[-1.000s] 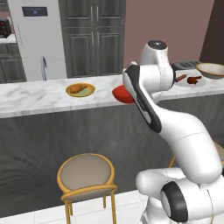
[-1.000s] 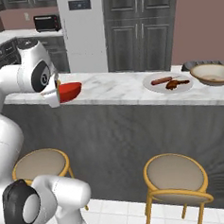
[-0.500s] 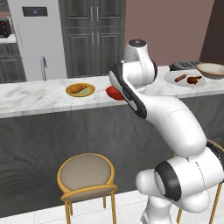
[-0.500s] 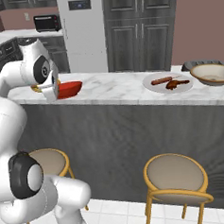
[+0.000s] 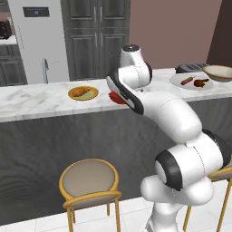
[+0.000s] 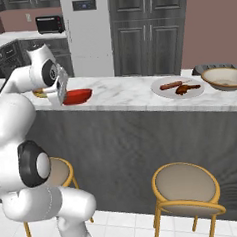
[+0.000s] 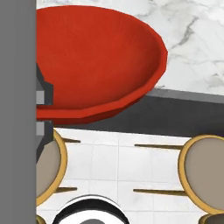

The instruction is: Take the smaller bowl and place it next to the appetizer plate on the dining counter , and place the larger bowl next to the plate with cooked food.

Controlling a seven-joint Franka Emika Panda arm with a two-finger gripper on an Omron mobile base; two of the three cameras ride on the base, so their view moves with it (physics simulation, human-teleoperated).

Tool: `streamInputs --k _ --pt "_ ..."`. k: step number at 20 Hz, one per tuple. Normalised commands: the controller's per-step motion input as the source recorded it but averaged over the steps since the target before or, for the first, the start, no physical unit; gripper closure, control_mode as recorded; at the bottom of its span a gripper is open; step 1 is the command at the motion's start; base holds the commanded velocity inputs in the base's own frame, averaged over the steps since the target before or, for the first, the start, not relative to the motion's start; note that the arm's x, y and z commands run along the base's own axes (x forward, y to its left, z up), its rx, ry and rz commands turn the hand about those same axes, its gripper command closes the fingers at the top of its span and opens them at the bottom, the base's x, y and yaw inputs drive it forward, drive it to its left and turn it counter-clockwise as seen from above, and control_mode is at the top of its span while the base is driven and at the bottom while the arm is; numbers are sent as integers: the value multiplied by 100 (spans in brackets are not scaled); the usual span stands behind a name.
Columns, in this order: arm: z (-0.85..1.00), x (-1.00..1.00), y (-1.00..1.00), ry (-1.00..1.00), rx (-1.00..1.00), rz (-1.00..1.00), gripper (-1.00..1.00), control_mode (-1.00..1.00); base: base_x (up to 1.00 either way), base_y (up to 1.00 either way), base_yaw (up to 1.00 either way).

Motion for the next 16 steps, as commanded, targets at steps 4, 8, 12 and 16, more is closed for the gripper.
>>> streamInputs --k 4,8,12,16 --pt "-47 59 6 0 0 -8 100 -100 0 0 0" --pt "-38 63 20 0 0 -1 100 -100 0 0 0" --pt "-21 53 19 -5 0 0 100 -100 0 0 0" --pt "-4 51 7 -1 0 0 100 -100 0 0 0"
